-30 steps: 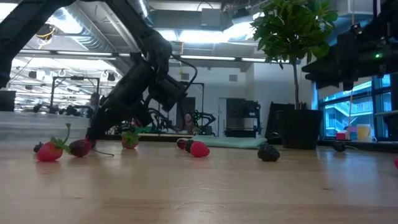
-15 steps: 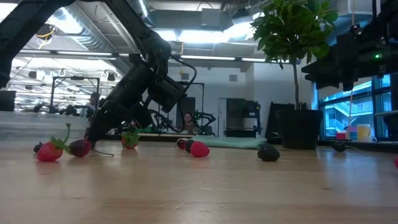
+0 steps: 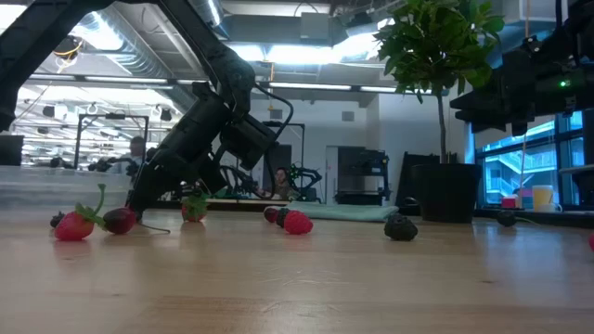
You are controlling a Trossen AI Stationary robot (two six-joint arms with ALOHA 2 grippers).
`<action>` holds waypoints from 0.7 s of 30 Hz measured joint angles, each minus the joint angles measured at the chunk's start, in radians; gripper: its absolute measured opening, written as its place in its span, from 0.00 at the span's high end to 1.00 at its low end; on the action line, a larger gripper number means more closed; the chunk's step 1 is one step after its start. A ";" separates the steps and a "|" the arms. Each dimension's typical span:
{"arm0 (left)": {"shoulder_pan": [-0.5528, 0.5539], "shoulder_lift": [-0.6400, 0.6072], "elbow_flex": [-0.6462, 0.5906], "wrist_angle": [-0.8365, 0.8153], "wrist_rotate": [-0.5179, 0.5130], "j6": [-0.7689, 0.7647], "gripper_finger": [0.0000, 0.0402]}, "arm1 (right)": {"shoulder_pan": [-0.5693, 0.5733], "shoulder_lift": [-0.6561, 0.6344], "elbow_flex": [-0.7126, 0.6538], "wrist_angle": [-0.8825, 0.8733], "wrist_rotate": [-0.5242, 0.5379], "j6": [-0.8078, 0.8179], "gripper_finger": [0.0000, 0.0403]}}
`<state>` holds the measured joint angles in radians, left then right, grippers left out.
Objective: Pick and placing Produce into tupperware
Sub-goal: Put the top red raspberry into the transparent bin
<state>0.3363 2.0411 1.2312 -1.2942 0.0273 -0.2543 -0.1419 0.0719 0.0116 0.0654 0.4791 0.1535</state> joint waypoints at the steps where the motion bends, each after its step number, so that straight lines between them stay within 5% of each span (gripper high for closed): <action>1: 0.000 0.000 0.000 0.003 -0.001 0.001 0.67 | 0.000 0.000 0.000 0.000 0.000 0.000 0.46; 12: 0.001 0.002 0.011 -0.010 -0.065 0.003 0.72 | 0.000 0.000 0.000 0.000 0.000 0.000 0.46; 21: 0.001 0.002 0.134 -0.084 -0.078 0.028 0.73 | 0.000 0.000 0.000 0.001 0.000 0.000 0.46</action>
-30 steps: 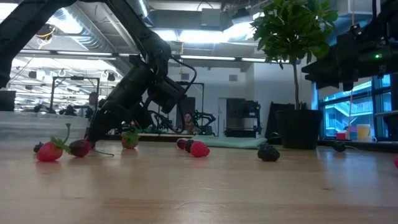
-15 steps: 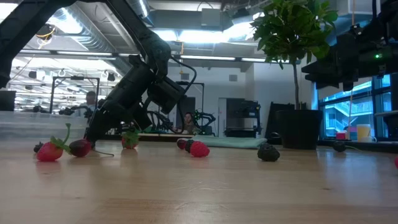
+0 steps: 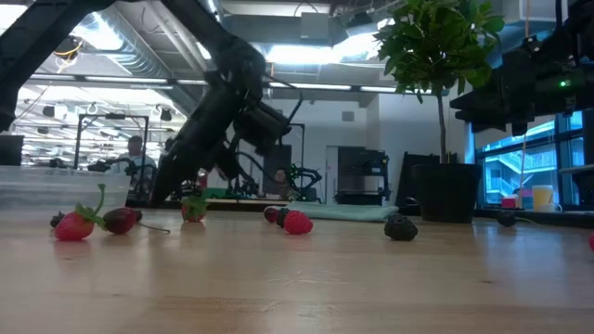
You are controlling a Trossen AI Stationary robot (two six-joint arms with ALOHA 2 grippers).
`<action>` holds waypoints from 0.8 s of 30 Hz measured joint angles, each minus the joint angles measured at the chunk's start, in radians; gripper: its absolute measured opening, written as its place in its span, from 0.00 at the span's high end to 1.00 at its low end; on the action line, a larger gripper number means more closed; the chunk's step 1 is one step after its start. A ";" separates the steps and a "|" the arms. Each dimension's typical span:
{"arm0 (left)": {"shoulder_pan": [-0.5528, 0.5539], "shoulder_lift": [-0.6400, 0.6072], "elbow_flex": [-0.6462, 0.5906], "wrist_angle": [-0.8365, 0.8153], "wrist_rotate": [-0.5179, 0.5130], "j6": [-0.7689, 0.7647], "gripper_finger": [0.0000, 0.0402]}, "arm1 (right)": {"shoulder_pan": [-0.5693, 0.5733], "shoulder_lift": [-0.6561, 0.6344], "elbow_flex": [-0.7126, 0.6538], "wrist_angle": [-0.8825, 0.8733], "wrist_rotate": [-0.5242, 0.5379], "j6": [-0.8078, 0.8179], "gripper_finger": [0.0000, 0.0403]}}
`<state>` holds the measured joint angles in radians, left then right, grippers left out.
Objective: Pick and placing Produce into tupperware
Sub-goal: Put the top red raspberry into the transparent bin
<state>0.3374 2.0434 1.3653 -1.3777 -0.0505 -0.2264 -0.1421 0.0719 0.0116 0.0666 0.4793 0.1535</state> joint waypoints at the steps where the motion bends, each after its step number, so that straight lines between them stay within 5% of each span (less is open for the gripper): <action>1: 0.000 0.000 0.021 -0.029 -0.003 0.000 0.73 | 0.000 0.000 0.000 0.000 0.000 0.000 0.46; 7: -0.026 0.000 0.164 -0.192 -0.090 -0.026 0.74 | 0.000 0.000 0.000 0.000 0.000 -0.001 0.46; 12: -0.053 -0.060 0.229 -0.194 -0.059 -0.026 0.73 | 0.000 0.000 0.000 0.000 0.000 0.000 0.46; 24: -0.101 -0.423 0.039 -0.128 -0.048 -0.218 0.73 | 0.000 0.000 0.000 0.004 0.000 -0.001 0.46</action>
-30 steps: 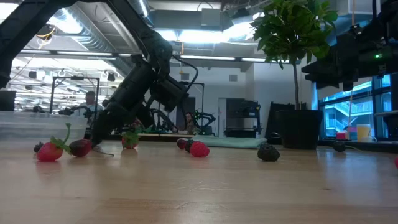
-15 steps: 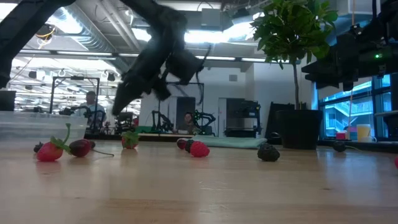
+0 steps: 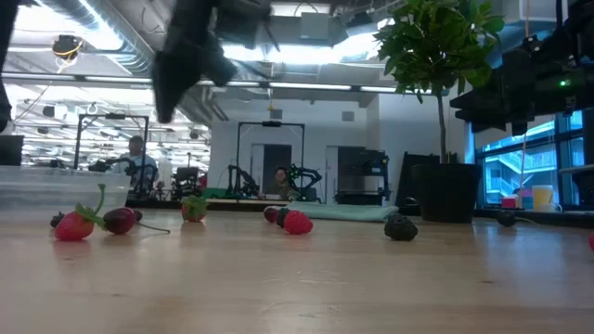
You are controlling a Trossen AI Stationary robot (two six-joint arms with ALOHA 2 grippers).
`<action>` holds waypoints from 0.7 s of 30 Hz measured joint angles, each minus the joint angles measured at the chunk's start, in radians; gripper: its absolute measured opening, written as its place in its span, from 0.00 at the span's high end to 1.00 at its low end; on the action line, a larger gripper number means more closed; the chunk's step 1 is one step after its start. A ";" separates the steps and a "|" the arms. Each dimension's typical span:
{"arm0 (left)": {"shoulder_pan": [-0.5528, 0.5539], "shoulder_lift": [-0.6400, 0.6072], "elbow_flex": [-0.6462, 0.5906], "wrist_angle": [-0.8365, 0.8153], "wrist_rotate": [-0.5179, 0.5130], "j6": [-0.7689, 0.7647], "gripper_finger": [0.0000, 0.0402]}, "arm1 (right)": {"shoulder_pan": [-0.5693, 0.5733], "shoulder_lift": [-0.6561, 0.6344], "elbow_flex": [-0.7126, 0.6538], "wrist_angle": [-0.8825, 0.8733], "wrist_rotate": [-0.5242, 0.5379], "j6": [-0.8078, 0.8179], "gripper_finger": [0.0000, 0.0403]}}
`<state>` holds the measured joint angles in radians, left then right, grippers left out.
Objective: Pick and placing Produce into tupperware
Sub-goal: Put the top red raspberry into the transparent bin
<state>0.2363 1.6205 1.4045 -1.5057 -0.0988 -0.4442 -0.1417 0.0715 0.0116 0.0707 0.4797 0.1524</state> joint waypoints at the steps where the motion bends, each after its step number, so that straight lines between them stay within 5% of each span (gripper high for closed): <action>1: -0.005 -0.040 -0.038 0.018 0.001 -0.023 0.73 | 0.000 0.000 0.000 0.000 0.000 0.000 0.46; 11: -0.067 -0.332 -0.445 0.180 0.085 -0.298 0.73 | 0.000 0.000 0.000 0.000 0.000 0.000 0.46; 21: -0.143 -0.384 -0.664 0.364 0.115 -0.439 0.72 | 0.000 0.000 0.000 0.001 -0.001 0.027 0.46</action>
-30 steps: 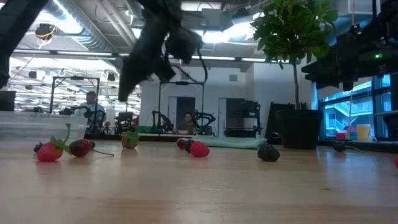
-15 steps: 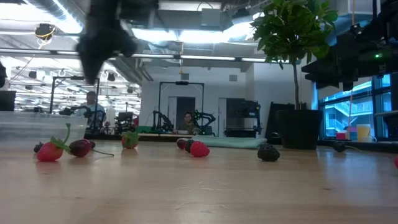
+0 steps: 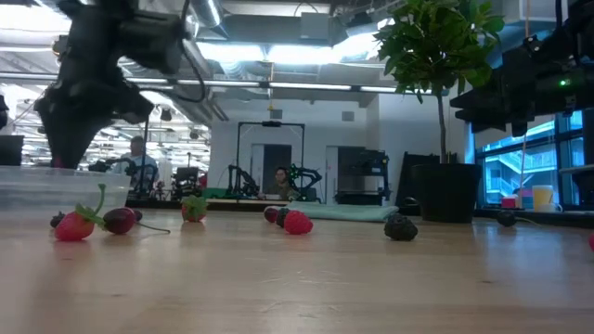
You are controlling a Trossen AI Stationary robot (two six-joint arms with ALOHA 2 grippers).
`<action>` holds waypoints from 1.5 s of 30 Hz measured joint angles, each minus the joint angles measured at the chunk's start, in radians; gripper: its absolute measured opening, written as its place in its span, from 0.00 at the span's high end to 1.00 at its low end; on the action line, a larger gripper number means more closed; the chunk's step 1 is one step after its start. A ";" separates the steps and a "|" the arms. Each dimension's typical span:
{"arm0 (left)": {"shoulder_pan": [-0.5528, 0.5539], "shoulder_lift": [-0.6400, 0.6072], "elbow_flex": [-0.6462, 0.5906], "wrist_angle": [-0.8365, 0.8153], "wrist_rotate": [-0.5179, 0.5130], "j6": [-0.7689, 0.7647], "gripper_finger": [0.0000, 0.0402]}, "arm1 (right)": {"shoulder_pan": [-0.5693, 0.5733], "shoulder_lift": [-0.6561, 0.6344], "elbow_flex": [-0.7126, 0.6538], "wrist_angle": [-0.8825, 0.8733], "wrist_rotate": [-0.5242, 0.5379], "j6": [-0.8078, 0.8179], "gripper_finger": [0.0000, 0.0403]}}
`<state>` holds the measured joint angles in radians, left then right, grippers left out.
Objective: Pick and placing Produce into tupperware
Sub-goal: Put the top red raspberry into the transparent bin
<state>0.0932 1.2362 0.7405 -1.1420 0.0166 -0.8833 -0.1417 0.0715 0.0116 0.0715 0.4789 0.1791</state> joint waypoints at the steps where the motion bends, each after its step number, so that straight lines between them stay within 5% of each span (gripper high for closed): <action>1: -0.004 0.000 -0.012 0.016 -0.003 -0.005 0.72 | 0.000 0.000 0.000 0.000 0.000 0.000 0.46; 12: -0.020 0.000 -0.127 0.204 -0.007 -0.034 0.72 | 0.000 0.000 0.000 0.000 0.000 0.000 0.46; 45: -0.013 0.000 -0.133 0.209 0.005 -0.057 0.65 | 0.000 0.000 0.000 0.000 0.000 0.000 0.46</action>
<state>0.0801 1.2362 0.6075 -0.9325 0.0212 -0.9401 -0.1420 0.0715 0.0116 0.0711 0.4792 0.1788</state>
